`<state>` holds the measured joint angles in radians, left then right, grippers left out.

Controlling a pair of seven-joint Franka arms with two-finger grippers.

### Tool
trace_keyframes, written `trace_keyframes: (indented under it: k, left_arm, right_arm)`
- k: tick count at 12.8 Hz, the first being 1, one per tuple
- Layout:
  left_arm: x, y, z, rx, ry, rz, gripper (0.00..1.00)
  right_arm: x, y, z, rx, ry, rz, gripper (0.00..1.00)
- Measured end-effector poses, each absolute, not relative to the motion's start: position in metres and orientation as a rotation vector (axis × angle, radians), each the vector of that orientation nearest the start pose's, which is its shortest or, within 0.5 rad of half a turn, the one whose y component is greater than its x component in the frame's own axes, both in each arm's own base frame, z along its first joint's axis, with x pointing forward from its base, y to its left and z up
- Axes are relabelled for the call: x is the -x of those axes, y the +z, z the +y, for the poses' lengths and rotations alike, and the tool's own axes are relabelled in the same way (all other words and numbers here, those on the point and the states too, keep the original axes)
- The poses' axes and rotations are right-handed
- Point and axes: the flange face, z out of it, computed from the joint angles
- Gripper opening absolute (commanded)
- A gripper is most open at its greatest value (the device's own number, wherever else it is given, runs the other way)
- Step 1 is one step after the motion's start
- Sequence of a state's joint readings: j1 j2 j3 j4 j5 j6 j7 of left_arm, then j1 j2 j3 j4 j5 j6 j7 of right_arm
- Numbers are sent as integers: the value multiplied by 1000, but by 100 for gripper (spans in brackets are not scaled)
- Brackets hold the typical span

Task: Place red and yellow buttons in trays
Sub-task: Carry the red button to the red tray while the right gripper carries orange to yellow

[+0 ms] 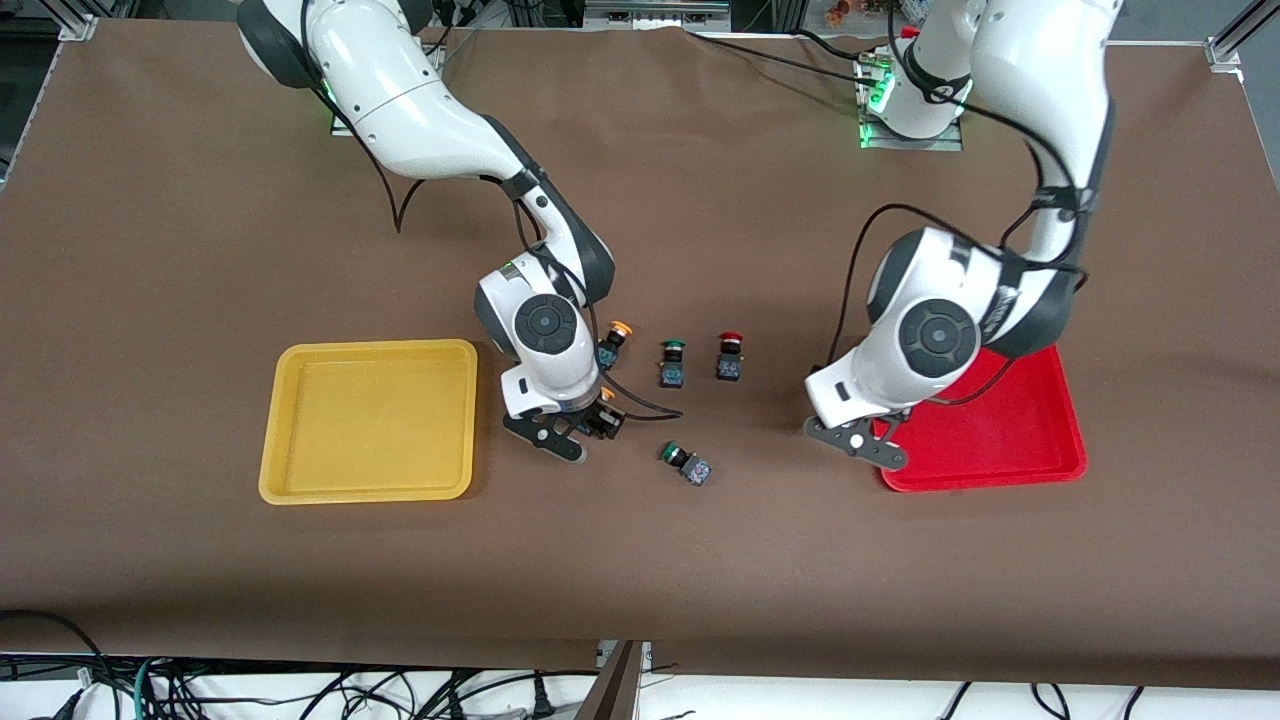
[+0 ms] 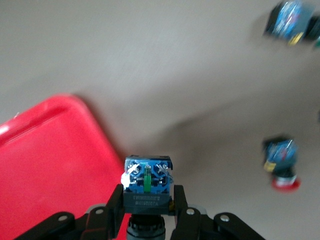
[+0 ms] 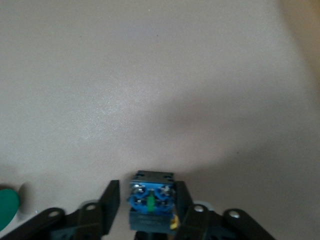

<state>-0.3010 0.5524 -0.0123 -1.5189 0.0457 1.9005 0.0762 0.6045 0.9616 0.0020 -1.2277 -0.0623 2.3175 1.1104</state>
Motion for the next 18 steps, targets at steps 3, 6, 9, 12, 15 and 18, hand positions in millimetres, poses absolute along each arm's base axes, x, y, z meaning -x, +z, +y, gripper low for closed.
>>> trace_keyframes:
  k: [3, 6, 9, 12, 15, 18]
  left_arm:
    - [-654, 319, -144, 2912, 373, 767, 14]
    - [-650, 292, -103, 2916, 422, 803, 17]
    - [-638, 248, -94, 2931, 298, 839, 23]
    - [-614, 205, -98, 2940, 212, 877, 99]
    - [-611, 206, -97, 2941, 206, 875, 100]
    - [-612, 243, -98, 2938, 204, 867, 100]
  right_arm:
    - [-649, 211, 415, 3011, -207, 684, 0]
    - [-684, 250, 348, 3115, -145, 524, 0]
    - [-712, 286, 260, 3201, -34, 289, 0]
    - [-724, 281, 177, 3257, 98, 115, 0]
    - [-727, 258, 106, 3269, 194, 59, 0]
    - [-724, 234, 54, 3259, 228, 31, 0]
